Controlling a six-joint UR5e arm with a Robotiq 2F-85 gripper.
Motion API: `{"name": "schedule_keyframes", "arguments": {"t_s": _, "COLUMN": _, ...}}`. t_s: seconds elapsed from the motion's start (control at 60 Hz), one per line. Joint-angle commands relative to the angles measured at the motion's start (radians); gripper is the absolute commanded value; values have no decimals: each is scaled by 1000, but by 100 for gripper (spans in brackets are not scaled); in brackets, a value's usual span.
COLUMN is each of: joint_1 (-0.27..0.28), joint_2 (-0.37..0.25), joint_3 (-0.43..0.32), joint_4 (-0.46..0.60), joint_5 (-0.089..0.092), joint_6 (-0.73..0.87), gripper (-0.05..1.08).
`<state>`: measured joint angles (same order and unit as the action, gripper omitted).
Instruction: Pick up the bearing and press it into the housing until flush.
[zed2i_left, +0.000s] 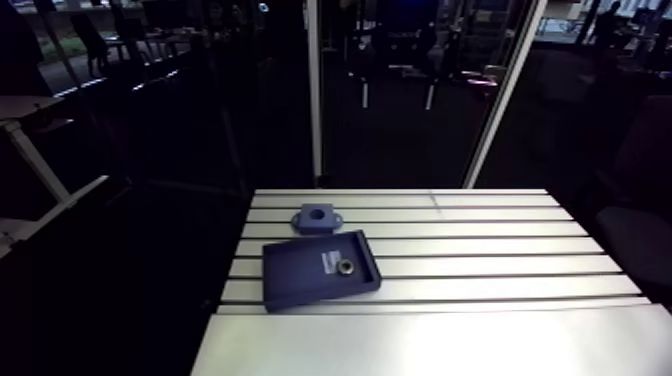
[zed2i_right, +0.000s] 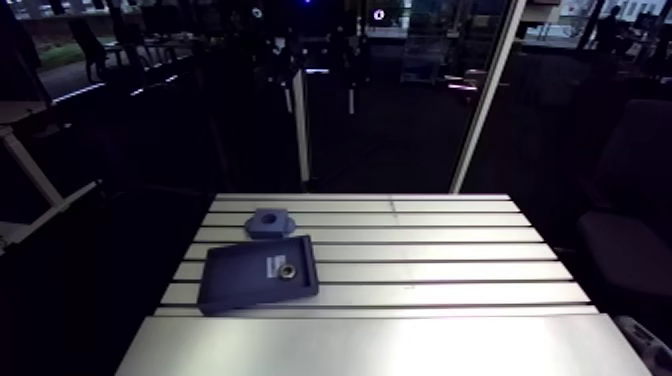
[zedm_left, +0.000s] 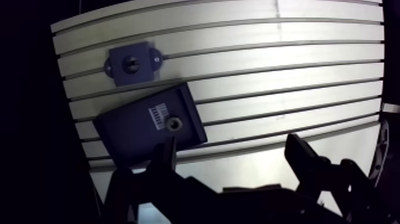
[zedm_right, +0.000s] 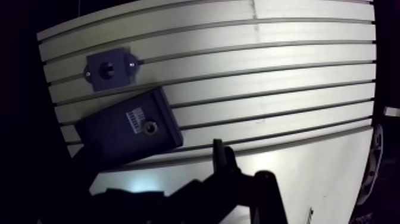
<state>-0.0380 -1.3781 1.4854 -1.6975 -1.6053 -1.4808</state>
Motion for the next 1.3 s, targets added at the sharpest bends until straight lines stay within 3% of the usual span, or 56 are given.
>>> {"name": "schedule_keyframes", "arguments": {"t_s": 0.017, "joint_1": 55, "joint_2": -103, "joint_3": -136, "joint_4": 325, "joint_5": 2, "joint_6": -46, "gripper": 0}}
{"name": "schedule_keyframes", "arguments": {"t_s": 0.4, "joint_1": 53, "joint_2": -118, "joint_3": -106, "joint_4": 324, "joint_5": 0, "joint_6": -46, "gripper": 0}}
{"name": "schedule_keyframes", "arguments": {"t_s": 0.717, "joint_1": 50, "joint_2": -132, "joint_3": 7, "joint_4": 297, "joint_5": -9, "joint_6": -67, "gripper": 0}}
{"name": "schedule_keyframes", "arguments": {"t_s": 0.867, "joint_1": 43, "joint_2": -132, "joint_3": 87, "joint_4": 211, "joint_5": -12, "joint_6": -104, "gripper": 1}}
{"name": "schedule_keyframes", "arguments": {"t_s": 1.083, "joint_1": 46, "joint_2": -134, "joint_3": 174, "joint_4": 129, "joint_5": -3, "joint_6": -106, "gripper": 1}}
{"name": "schedule_keyframes", "arguments": {"t_s": 1.3, "joint_1": 71, "joint_2": -144, "joint_3": 286, "joint_4": -63, "joint_5": 7, "joint_6": -135, "gripper": 1}}
